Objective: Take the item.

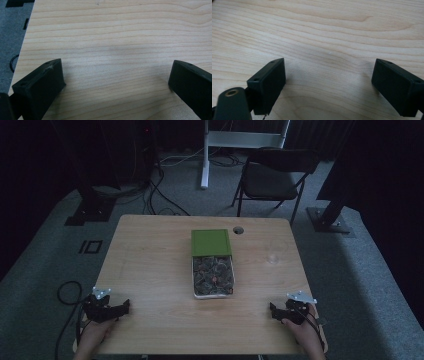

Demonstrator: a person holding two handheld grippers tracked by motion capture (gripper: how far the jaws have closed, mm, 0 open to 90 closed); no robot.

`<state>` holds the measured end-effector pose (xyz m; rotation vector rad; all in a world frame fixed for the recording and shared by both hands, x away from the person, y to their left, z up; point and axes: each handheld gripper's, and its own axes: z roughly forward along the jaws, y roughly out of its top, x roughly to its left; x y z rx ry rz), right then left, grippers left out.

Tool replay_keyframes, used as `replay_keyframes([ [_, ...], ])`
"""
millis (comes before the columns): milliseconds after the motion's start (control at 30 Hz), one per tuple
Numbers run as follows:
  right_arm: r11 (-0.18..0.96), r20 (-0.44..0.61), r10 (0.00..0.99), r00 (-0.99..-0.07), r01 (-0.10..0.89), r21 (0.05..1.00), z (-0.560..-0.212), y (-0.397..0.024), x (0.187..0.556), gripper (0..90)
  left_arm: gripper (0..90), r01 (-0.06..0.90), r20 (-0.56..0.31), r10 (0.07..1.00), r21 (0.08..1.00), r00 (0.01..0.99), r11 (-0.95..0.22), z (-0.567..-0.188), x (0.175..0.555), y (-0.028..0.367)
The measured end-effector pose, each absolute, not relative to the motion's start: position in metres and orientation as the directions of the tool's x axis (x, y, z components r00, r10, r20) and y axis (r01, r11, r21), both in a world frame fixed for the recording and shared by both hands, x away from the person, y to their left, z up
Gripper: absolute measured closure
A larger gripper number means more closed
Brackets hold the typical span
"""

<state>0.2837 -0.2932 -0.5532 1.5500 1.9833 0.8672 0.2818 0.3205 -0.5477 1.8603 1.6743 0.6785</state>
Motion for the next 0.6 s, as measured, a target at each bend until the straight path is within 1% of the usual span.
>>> replay_keyframes([
  [500,0.169,0.009,0.967,-0.255,0.667,0.725,-0.5516,-0.2909,0.2859,12.2,0.5,0.722,0.011,0.994,0.687,0.106,-0.085,-0.5477,0.2817,0.3211],
  [600,0.166,0.004,0.968,-0.251,0.652,0.74,-0.5432,-0.2895,0.2872,12.2,0.5,0.721,0.011,0.994,0.688,0.107,-0.085,-0.5478,0.2818,0.3213],
])
